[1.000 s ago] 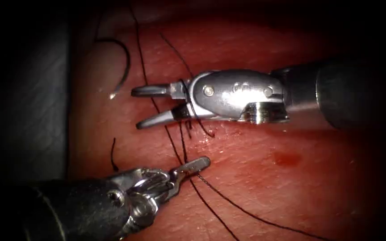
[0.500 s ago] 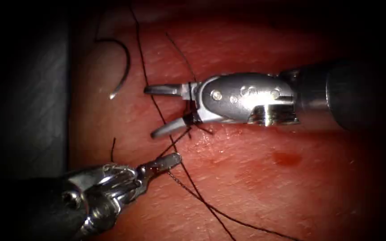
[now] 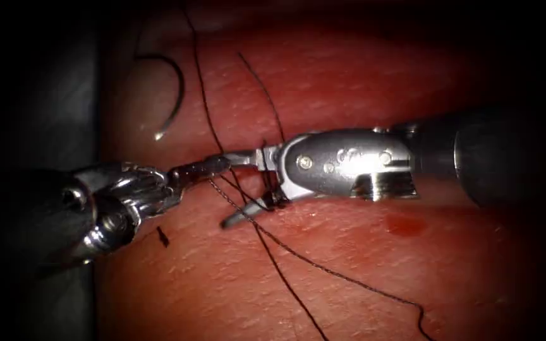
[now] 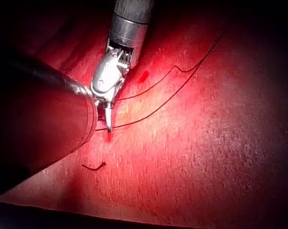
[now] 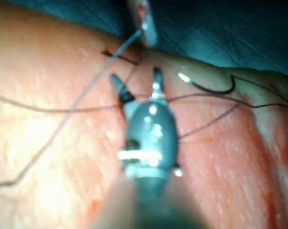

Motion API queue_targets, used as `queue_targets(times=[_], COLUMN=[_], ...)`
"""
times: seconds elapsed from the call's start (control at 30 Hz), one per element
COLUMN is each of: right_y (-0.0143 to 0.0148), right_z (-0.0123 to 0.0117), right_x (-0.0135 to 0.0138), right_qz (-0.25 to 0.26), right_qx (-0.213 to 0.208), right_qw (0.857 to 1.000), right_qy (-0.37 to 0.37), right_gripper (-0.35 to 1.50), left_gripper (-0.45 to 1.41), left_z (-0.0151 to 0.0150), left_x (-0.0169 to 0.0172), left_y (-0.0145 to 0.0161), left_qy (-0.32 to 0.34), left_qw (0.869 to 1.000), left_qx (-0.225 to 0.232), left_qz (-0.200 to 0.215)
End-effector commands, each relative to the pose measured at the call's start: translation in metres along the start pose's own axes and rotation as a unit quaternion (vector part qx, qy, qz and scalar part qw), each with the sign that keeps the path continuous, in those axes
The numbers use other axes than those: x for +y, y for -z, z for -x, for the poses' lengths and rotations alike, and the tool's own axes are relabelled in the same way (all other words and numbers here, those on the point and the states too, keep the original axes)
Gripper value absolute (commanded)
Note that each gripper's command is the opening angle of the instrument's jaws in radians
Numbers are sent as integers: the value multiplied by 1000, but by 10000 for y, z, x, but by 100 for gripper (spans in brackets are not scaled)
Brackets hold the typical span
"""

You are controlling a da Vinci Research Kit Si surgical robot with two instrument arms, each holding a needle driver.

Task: Wound Closure

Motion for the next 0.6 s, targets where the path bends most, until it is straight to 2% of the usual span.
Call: queue_targets(times=[0.03,0.23,0.4,0.47,0.6], right_y=[-8,-5,-5,-4,-2], right_z=[5,3,3,3,2], right_x=[-5,-2,-1,2,7], right_qz=[-10,-35,-72,-90,-110], right_qx=[7,23,42,50,72], right_qw=[1000,999,997,995,991], right_qy=[1,0,-3,-5,-11], right_gripper=[63,44,10,-15,-15], left_gripper=[-45,-45,-45,-45,-45], left_z=[-1,5,8,8,7], left_x=[2,4,6,7,8], left_y=[-8,-12,-14,-15,-16], left_qy=[-1,-8,-9,-10,-11], left_qw=[1000,1000,1000,1000,999], left_qx=[3,13,19,25,31], left_qz=[-1,1,2,1,-1])
